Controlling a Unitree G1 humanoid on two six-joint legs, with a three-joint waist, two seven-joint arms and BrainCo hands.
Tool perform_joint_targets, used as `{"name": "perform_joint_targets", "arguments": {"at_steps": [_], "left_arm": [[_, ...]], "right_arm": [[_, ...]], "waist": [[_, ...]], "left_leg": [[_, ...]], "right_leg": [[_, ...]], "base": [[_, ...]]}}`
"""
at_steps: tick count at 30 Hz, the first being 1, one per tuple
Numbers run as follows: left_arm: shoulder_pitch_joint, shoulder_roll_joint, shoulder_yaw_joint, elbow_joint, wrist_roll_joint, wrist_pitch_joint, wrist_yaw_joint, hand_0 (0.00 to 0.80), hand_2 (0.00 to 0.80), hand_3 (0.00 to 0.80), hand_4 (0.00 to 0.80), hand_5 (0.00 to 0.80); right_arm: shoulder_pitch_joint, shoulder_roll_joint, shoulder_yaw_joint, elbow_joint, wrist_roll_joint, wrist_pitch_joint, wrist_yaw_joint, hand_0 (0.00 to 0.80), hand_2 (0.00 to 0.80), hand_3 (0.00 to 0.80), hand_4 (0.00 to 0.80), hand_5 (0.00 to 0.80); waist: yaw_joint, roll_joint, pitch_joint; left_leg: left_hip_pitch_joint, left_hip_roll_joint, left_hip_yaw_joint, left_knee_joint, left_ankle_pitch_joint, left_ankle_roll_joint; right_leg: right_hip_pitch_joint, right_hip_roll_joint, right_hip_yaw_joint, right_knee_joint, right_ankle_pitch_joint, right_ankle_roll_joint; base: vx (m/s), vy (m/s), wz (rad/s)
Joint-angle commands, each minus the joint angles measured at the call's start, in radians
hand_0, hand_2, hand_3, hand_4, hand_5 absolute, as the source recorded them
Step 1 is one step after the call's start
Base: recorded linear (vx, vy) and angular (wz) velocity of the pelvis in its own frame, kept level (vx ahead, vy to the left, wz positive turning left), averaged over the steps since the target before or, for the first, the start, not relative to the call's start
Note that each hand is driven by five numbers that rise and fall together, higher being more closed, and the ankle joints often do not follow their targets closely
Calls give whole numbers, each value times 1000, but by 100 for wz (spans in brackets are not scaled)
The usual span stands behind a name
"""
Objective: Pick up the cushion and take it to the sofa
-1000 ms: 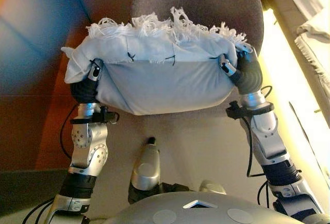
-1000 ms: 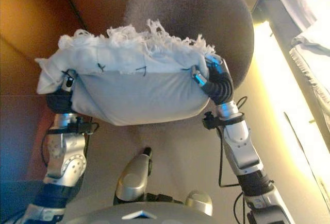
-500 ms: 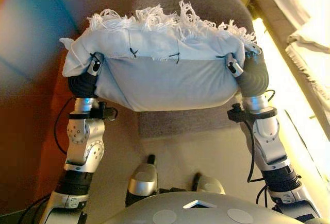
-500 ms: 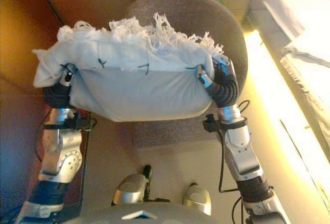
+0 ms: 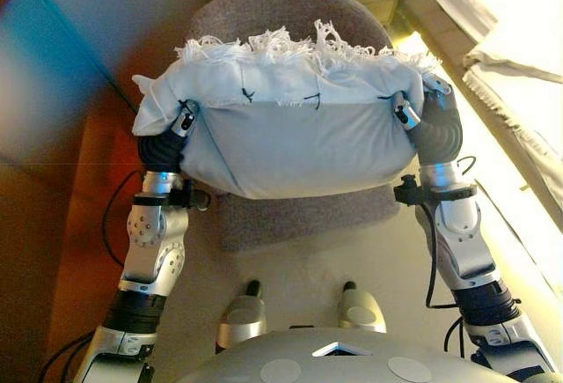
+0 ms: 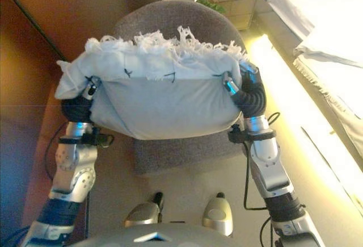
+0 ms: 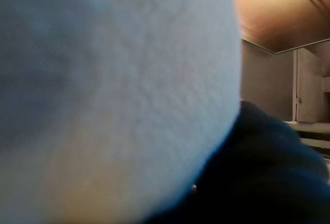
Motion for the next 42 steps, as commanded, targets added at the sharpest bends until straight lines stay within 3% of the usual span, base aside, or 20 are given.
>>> {"name": "perform_joint_targets", "arguments": {"at_steps": [1, 3, 4, 6, 8, 10, 12, 16, 19, 31, 42], "left_arm": [[8, 16, 53, -138, -75, -66, -33, 800, 800, 800, 800, 800], [39, -7, 46, -161, -56, -78, -44, 800, 800, 800, 800, 800], [49, -20, 36, -163, -47, -87, -47, 800, 800, 800, 800, 800], [41, -30, 17, -155, -44, -88, -42, 800, 800, 800, 800, 800], [12, -36, -12, -144, -30, -80, -25, 800, 800, 800, 800, 800], [-34, -38, -45, -124, -20, -68, -7, 800, 800, 800, 800, 800], [-79, -45, -66, -98, -14, -48, 22, 800, 800, 800, 800, 800], [-119, -63, -72, -37, -16, -12, 60, 800, 800, 800, 800, 800], [-133, -70, -73, 11, 9, 5, 67, 800, 800, 800, 800, 800], [-256, -72, -70, 190, 75, 74, 82, 800, 800, 800, 800, 800], [-472, -98, -142, 511, 76, 154, 130, 800, 800, 800, 800, 800]], "right_arm": [[-53, -17, -72, -103, 78, -42, 73, 800, 800, 800, 800, 800], [-17, -16, -73, -98, 62, -65, 93, 800, 800, 800, 800, 800], [3, -8, -70, -93, 41, -70, 97, 800, 800, 800, 800, 800], [2, -8, -56, -75, 13, -68, 68, 800, 800, 800, 800, 800], [-24, -5, -32, -41, -20, -58, 22, 800, 800, 800, 800, 800], [-54, -6, -19, -18, -40, -36, -25, 800, 800, 800, 800, 800], [-88, -12, -12, 18, -29, -15, -35, 800, 800, 800, 800, 800], [-141, 0, 0, 69, -14, 37, -23, 800, 800, 800, 800, 800], [-166, 16, 13, 105, -19, 57, -23, 800, 800, 800, 800, 800], [-324, 102, 71, 326, -21, 132, -56, 800, 800, 800, 800, 800], [-561, 169, 161, 636, 30, 229, -201, 800, 800, 800, 800, 800]], "waist": [[6, -51, -67], [21, -69, -62], [35, -82, -52], [58, -81, -35], [70, -64, -19], [75, -50, -12], [80, -52, -13], [72, -46, -59], [75, -42, -88], [104, -35, -126], [101, -23, -156]], "left_leg": [[118, 31, 19, 335, -18, -10], [24, -8, 14, 495, 37, 3], [-48, -27, 34, 546, 53, 14], [-108, -63, 68, 508, 36, 27], [-106, -38, 154, 324, 55, 9], [-106, -31, 198, 178, 93, -5], [-104, -49, 170, 150, 91, -7], [2, -46, 184, -4, 32, -7], [41, -40, 188, -50, 22, -5], [95, -40, 186, -111, 17, 12], [132, -44, 195, -124, 6, 14]], "right_leg": [[-28, -11, -31, -142, 181, -27], [9, -3, -50, -151, 174, -62], [38, 1, -58, -157, 167, -80], [86, 16, -70, -175, 148, -79], [137, 39, -98, -209, 126, -73], [169, 50, -114, -240, 120, -67], [182, 45, -119, -256, 122, -62], [191, 32, -148, -286, 129, -52], [194, 31, -158, -295, 125, -47], [208, 22, -188, -304, 126, -31], [232, 8, -198, -304, 125, -25]], "base": [[290, -312, -4], [248, -318, -2], [216, -262, 3], [196, -149, 4], [189, -26, 18], [130, 53, 44], [102, 72, 57], [112, 86, 28], [125, 24, 27], [103, 34, 13], [92, 36, 4]]}}
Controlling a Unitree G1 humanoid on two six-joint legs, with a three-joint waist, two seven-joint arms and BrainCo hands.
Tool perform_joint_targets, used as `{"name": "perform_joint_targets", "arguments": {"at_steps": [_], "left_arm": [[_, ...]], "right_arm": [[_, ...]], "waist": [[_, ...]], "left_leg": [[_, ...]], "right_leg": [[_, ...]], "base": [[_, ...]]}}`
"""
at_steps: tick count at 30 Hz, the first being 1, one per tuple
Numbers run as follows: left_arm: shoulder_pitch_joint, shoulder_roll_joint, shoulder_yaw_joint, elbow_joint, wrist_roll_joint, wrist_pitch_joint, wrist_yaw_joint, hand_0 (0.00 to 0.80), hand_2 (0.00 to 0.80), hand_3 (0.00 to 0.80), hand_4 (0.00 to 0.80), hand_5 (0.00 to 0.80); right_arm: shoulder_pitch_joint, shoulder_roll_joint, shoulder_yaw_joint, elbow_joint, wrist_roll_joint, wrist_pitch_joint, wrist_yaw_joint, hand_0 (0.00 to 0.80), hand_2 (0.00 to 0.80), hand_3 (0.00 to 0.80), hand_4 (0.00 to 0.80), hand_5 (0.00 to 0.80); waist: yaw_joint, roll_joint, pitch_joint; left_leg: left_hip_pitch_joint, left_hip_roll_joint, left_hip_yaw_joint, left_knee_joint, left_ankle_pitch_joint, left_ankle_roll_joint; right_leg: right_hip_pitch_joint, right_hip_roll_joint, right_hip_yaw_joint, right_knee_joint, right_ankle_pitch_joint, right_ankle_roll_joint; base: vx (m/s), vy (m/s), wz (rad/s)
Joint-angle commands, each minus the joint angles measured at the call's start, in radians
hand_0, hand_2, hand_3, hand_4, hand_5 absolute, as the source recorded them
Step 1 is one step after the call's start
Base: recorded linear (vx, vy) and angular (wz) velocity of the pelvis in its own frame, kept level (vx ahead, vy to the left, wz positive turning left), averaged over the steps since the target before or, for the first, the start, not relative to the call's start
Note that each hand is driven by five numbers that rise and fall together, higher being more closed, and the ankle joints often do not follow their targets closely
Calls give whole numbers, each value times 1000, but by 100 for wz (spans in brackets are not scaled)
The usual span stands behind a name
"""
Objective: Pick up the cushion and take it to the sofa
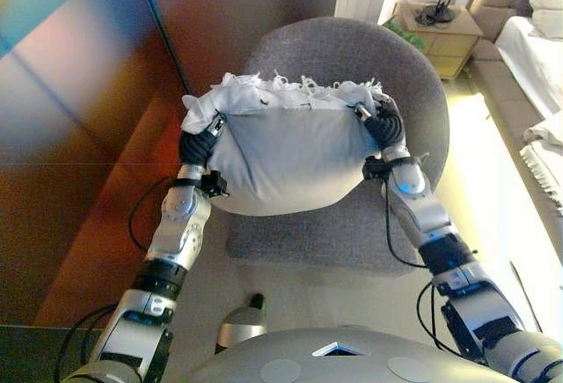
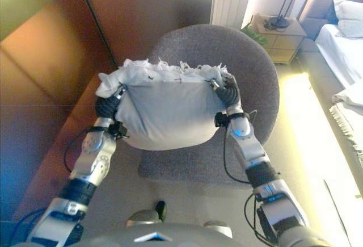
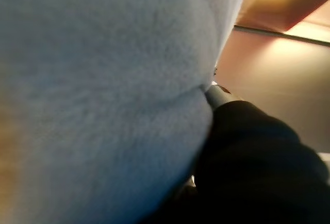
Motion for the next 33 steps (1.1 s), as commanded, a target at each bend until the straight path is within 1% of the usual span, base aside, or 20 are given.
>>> {"name": "perform_joint_targets", "arguments": {"at_steps": [1, 3, 6, 9, 13, 20, 24, 30, 33], "left_arm": [[-233, -40, -58, 71, 29, -46, 4, 800, 800, 800, 800, 800], [-273, -31, -70, 119, 19, -38, -10, 800, 800, 800, 800, 800], [-312, -23, -89, 144, 30, -27, -36, 800, 800, 800, 800, 800], [-360, -18, -111, 169, 29, -14, -59, 800, 800, 800, 800, 800], [-429, -33, -141, 223, 13, 0, -72, 800, 800, 800, 800, 800], [-508, -70, -201, 283, 27, 22, -49, 800, 800, 800, 800, 800], [-541, -76, -223, 310, 33, 32, -70, 800, 800, 800, 800, 800], [-556, -94, -227, 333, 13, 53, -58, 800, 800, 800, 800, 800], [-558, -102, -230, 355, 13, 58, -43, 800, 800, 800, 800, 800]], "right_arm": [[-213, 40, 48, 32, 29, -48, -55, 800, 800, 800, 800, 800], [-243, 41, 58, 69, 33, -45, -100, 800, 800, 800, 800, 800], [-270, 40, 55, 89, 40, -49, -149, 800, 800, 800, 800, 800], [-285, 39, 49, 103, 32, -46, -176, 800, 800, 800, 800, 800], [-320, 38, 54, 145, 44, -32, -200, 800, 800, 800, 800, 800], [-349, 45, 63, 201, 53, -7, -275, 800, 800, 800, 800, 800], [-349, 48, 60, 202, 43, 6, -312, 800, 800, 800, 800, 800], [-340, 36, 47, 219, 54, 24, -299, 800, 800, 800, 800, 800], [-334, 30, 52, 228, 57, 38, -273, 800, 800, 800, 800, 800]], "waist": [[21, 2, -69], [17, 4, -73], [12, 8, -74], [3, 10, -74], [-10, 10, -83], [-45, 10, -95], [-66, 11, -95], [-94, 10, -98], [-107, 8, -94]], "left_leg": [[87, 56, 52, 21, -129, -30], [90, 57, 57, 20, -130, -31], [92, 56, 60, 19, -133, -31], [97, 55, 62, 16, -136, -31], [106, 53, 69, 13, -141, -30], [118, 55, 100, 7, -148, -27], [121, 57, 115, 5, -149, -24], [129, 60, 140, 5, -155, -18], [133, 64, 153, 5, -154, -17]], "right_leg": [[-60, -18, -12, 1, 45, -21], [-58, -19, -13, 1, 46, -20], [-57, -18, -12, 1, 44, -21], [-55, -18, -10, 1, 43, -20], [-53, -16, -5, 1, 42, -17], [-60, -4, 24, 1, 43, -16], [-68, 6, 47, 1, 45, -17], [-78, 18, 79, 1, 48, -16], [-85, 25, 97, 1, 50, -17]], "base": [[67, 17, 1], [57, 10, 2], [21, 2, 2], [0, 0, 0], [13, -27, 1], [20, -57, -4], [1, -75, -18], [20, -89, -22], [28, -79, -31]]}}
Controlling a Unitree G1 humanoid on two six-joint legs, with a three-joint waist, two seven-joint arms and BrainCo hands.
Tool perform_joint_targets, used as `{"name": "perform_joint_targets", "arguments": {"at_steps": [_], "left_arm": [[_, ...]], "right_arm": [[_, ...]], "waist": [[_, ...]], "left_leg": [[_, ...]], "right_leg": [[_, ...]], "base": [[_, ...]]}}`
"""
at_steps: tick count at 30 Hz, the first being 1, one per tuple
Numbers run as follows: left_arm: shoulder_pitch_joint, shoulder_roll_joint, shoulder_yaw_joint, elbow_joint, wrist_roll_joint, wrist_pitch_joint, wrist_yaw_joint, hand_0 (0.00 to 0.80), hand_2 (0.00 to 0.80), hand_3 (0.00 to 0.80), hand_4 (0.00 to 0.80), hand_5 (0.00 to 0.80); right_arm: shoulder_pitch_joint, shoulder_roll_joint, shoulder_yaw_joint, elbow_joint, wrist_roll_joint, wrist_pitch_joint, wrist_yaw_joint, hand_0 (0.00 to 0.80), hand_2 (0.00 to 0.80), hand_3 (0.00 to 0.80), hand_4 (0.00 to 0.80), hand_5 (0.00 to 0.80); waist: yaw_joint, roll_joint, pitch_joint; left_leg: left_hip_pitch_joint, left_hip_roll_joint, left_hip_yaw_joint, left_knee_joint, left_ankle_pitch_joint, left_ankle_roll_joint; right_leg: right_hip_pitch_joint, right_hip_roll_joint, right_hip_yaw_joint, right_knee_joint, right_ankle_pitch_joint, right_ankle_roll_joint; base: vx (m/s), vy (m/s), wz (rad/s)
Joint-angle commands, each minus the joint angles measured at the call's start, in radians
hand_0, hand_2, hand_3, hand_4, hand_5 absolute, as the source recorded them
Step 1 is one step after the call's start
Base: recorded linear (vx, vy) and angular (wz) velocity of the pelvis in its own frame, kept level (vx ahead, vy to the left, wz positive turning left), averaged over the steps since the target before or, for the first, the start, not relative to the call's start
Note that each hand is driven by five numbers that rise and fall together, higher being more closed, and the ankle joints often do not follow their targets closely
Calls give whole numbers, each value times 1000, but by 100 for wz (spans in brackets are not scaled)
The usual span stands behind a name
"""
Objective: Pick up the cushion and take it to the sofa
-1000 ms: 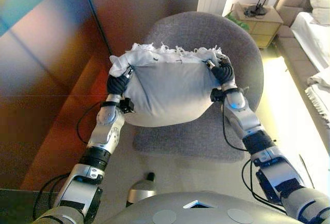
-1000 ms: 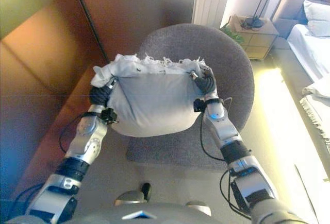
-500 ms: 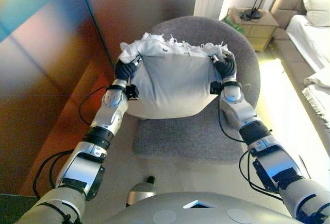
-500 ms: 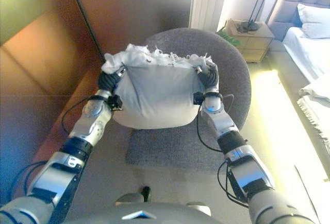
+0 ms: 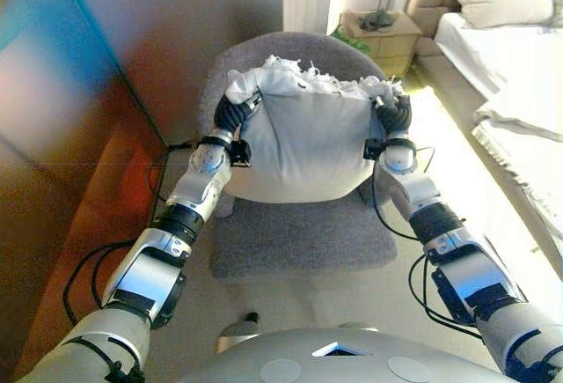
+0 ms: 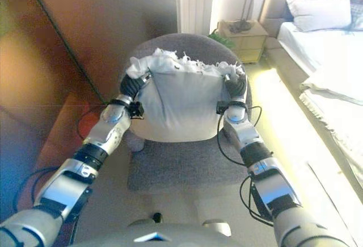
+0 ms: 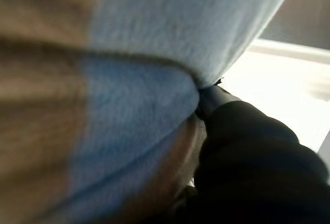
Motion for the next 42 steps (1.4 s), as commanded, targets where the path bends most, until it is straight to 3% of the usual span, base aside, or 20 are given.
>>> {"name": "perform_joint_targets", "arguments": {"at_steps": [1, 13, 22, 30, 31, 32, 33, 41, 42], "left_arm": [[-247, -85, -61, 106, 10, -59, -21, 800, 800, 800, 800, 800], [-296, -106, -62, 225, -4, -46, 11, 800, 800, 800, 800, 800], [-357, -124, -59, 322, -56, -47, 40, 800, 800, 800, 800, 800], [-409, -133, -47, 422, -100, 47, 75, 784, 784, 784, 784, 784], [-405, -137, -44, 427, -92, 78, 88, 483, 483, 483, 483, 483], [-402, -137, -44, 436, -86, 95, 89, 289, 289, 289, 289, 289], [-401, -140, -50, 450, -84, 113, 90, 0, 0, 0, 0, 0], [-353, -169, -91, 449, -82, 169, 97, 0, 0, 0, 0, 0], [-341, -168, -94, 447, -86, 173, 98, 0, 0, 0, 0, 0]], "right_arm": [[-198, 26, 26, 27, 9, -50, 40, 800, 800, 800, 800, 800], [-298, 22, 47, 192, 44, -4, 120, 800, 800, 800, 800, 800], [-391, 24, 66, 331, 23, 1, 202, 800, 800, 800, 800, 800], [-482, -3, 87, 453, 0, 41, 302, 800, 800, 800, 800, 800], [-479, 0, 88, 468, -8, 58, 312, 800, 800, 800, 800, 800], [-477, 2, 90, 481, -12, 74, 323, 800, 800, 800, 800, 800], [-478, 7, 96, 502, -12, 95, 330, 800, 800, 800, 800, 800], [-438, 19, 95, 585, -49, 137, 333, 784, 784, 784, 784, 784], [-431, 16, 95, 590, -52, 149, 341, 640, 640, 640, 640, 640]], "waist": [[26, 5, -56], [12, 1, -49], [18, 10, -28], [39, 1, -31], [42, -1, -40], [42, -1, -47], [44, -1, -57], [58, 4, -88], [59, 4, -91]], "left_leg": [[85, 27, 57, 6, -145, -4], [97, 38, 77, 6, -149, -9], [88, 42, 62, 6, -149, -21], [101, 45, 35, 6, -153, -25], [109, 45, 32, 6, -154, -26], [116, 46, 30, 6, -154, -27], [124, 47, 27, 6, -153, -28], [159, 50, 3, 6, -145, -34], [163, 50, -1, 6, -144, -35]], "right_leg": [[-70, 5, 0, 1, 34, -2], [-66, 23, 35, 1, 26, -8], [-76, 30, 51, 1, 22, -7], [-54, 36, 46, 1, 19, 0], [-45, 36, 42, 1, 18, 1], [-38, 36, 40, 1, 18, 1], [-30, 37, 38, 1, 19, 2], [13, 36, 26, 1, 23, 5], [19, 35, 23, 1, 23, 6]], "base": [[26, -63, -34], [61, -64, -14], [42, -18, -1], [113, -35, -2], [252, -28, 3], [276, -21, 2], [248, -10, 0], [172, 8, 8], [175, 18, 9]]}}
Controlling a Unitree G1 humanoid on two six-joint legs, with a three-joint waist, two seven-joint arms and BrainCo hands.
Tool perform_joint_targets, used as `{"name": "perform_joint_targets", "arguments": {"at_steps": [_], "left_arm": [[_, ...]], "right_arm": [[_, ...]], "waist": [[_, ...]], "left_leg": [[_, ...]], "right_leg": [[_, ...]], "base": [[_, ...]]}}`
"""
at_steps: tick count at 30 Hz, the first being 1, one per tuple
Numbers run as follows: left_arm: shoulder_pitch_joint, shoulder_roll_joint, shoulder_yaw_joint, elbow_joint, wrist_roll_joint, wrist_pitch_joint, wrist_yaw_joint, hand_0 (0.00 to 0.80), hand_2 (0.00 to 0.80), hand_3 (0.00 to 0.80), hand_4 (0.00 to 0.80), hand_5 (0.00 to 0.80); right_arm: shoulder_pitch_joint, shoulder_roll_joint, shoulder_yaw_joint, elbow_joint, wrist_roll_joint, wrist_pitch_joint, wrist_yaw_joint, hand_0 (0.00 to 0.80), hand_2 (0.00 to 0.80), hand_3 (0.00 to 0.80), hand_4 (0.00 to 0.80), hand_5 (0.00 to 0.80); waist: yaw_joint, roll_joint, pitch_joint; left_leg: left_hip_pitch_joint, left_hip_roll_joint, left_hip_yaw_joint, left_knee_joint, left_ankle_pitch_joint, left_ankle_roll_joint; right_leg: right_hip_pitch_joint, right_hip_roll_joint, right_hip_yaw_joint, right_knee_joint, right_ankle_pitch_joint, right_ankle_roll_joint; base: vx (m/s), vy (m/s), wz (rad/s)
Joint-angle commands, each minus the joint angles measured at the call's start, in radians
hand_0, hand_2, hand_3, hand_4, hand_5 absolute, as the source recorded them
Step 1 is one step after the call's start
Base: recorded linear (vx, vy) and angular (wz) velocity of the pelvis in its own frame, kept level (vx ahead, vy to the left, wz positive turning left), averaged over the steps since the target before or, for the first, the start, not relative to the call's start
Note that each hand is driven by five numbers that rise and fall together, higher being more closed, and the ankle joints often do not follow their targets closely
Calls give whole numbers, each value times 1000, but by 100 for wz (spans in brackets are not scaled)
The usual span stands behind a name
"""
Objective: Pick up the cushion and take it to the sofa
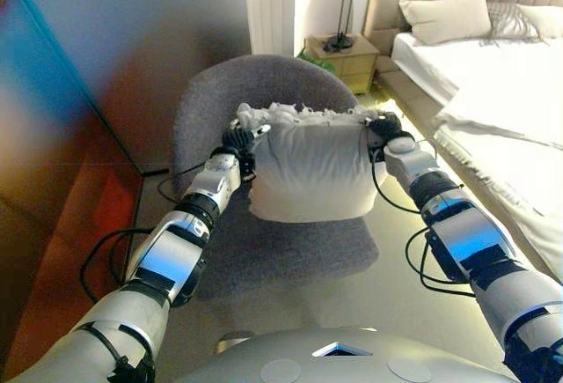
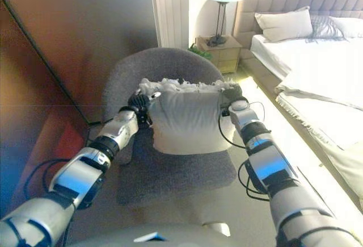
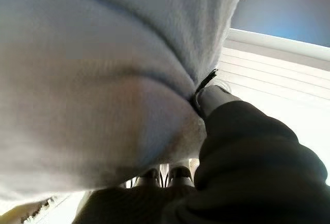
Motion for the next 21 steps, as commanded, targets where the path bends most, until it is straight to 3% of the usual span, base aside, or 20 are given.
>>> {"name": "perform_joint_targets", "arguments": {"at_steps": [1, 2, 6, 11, 16, 18, 21], "left_arm": [[-182, -59, -68, 59, -26, -36, -4, 0, 0, 0, 0, 0], [-172, -57, -70, 58, -26, -33, -8, 0, 0, 0, 0, 0], [-130, -55, -83, 34, -28, -28, -35, 0, 0, 0, 0, 0], [-131, -33, -82, 2, -51, -67, -65, 0, 0, 0, 0, 0], [-62, 5, -83, -113, -30, -107, -130, 0, 0, 0, 0, 0], [11, 44, -85, -195, -9, -142, -113, 0, 0, 0, 0, 0], [135, 148, -16, -280, -11, -149, -49, 0, 0, 0, 0, 0]], "right_arm": [[-148, -8, 27, 61, -46, -37, 13, 361, 361, 361, 361, 361], [-140, -12, 29, 65, -47, -32, 12, 0, 0, 0, 0, 0], [-121, -31, 22, 64, -58, -18, 18, 0, 0, 0, 0, 0], [-155, -72, 1, 69, -68, -55, 4, 0, 0, 0, 0, 0], [-111, -111, -31, 34, -65, -83, -27, 0, 0, 0, 0, 0], [-66, -151, -45, -24, -73, -98, -46, 0, 0, 0, 0, 0], [-8, -238, -85, -104, -78, -117, -61, 0, 0, 0, 0, 0]], "waist": [[55, 10, -81], [56, 10, -83], [66, 11, -76], [85, 16, -19], [109, 18, 7], [124, 25, 25], [142, 36, 53]], "left_leg": [[83, 13, -35, 8, -120, -22], [89, 13, -37, 8, -118, -23], [93, 15, -53, 8, -112, -27], [52, 18, -71, 8, -103, -28], [26, 20, -91, 8, -85, -32], [10, 18, -108, 8, -83, -35], [-3, 15, -122, 8, -76, -41]], "right_leg": [[-26, 5, -27, 5, 25, 23], [-20, 5, -30, 5, 26, 24], [-15, 6, -31, 5, 30, 24], [-52, 2, -42, 5, 37, 31], [-68, -8, -69, 5, 49, 35], [-77, -15, -92, 5, 50, 37], [-81, -27, -126, 5, 49, 39]], "base": [[178, 22, 7], [169, 24, 7], [78, 29, 5], [-116, 18, 6], [-83, -3, 14], [-140, 31, 14], [-111, 61, 20]]}}
